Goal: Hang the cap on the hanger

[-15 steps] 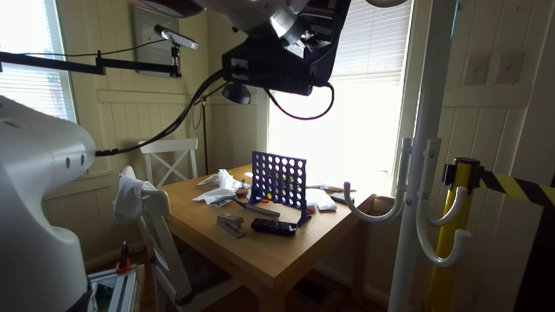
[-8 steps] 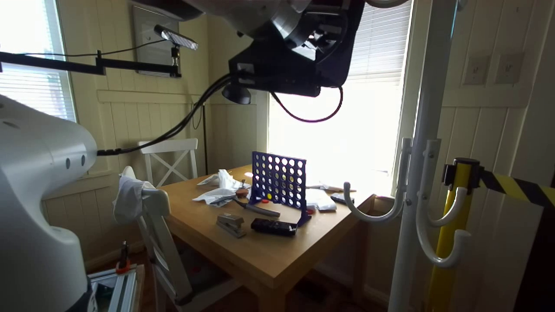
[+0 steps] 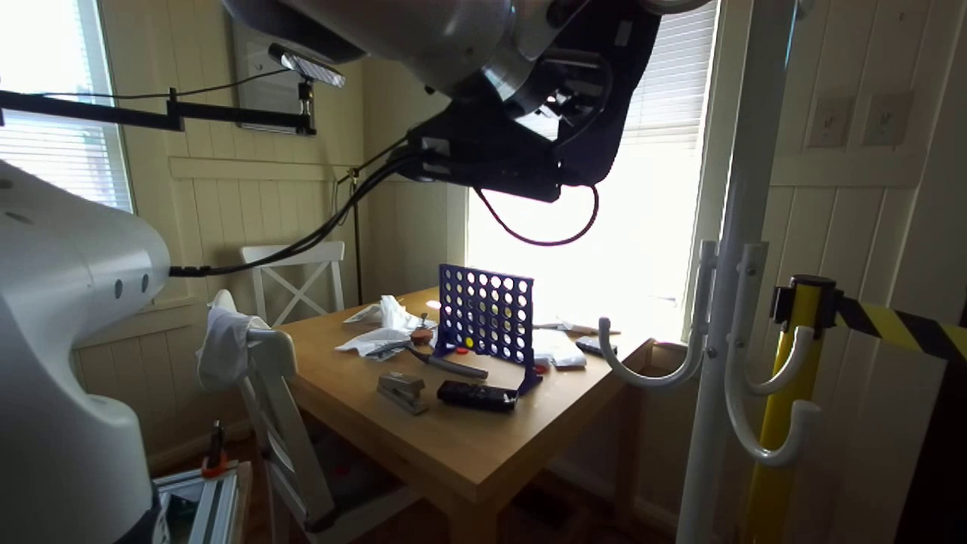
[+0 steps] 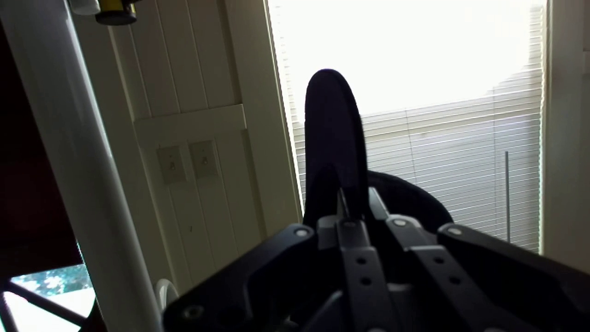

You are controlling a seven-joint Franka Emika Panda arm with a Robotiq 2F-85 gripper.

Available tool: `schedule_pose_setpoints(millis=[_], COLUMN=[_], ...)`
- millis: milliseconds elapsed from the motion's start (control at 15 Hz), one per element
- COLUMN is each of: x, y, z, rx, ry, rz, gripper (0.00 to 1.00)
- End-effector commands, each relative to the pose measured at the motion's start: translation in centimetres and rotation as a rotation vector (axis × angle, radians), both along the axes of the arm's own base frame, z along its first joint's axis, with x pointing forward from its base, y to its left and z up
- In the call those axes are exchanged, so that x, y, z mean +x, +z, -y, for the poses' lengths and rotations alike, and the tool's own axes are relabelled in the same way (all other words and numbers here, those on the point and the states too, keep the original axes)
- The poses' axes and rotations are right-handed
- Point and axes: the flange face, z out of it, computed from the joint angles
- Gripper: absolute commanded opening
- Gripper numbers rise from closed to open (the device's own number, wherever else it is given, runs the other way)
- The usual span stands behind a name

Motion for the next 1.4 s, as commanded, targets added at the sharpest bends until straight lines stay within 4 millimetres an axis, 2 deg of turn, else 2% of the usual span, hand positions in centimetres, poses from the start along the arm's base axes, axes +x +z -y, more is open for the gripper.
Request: schedule_pose_setpoints(millis=[0,400,467,533,667,867,1067,1200,1267,1333], x=[0.5,0.5,0.5,0.5,0.1,-1.0,-2.7,-3.2,-2.5,-3.3], y=[-1.1,-2.0,-2.0,-1.9,-1.1,1.8,4.1,3.5,3.6,3.8], z=[0.3,1.4,1.6,1.7,2.2,2.9,2.7,3.1,3.7,3.6], rx=[-0.023,-0.041,-0.044,-0.054,-0.072,-0.069,-0.12,-0.177,-0.174,-0.186], ry=[-0.005,-0.056,-0.063,-0.076,-0.133,-0.191,-0.268,-0.308,-0.265,-0.256], rz=[-0.043,-0.078,-0.081,-0.08,-0.067,-0.018,-0.081,-0.184,-0.263,-0.322], gripper=[0.01,0.01,0.31,0.32,0.46,0.66,0.86,0.98,1.0,1.0])
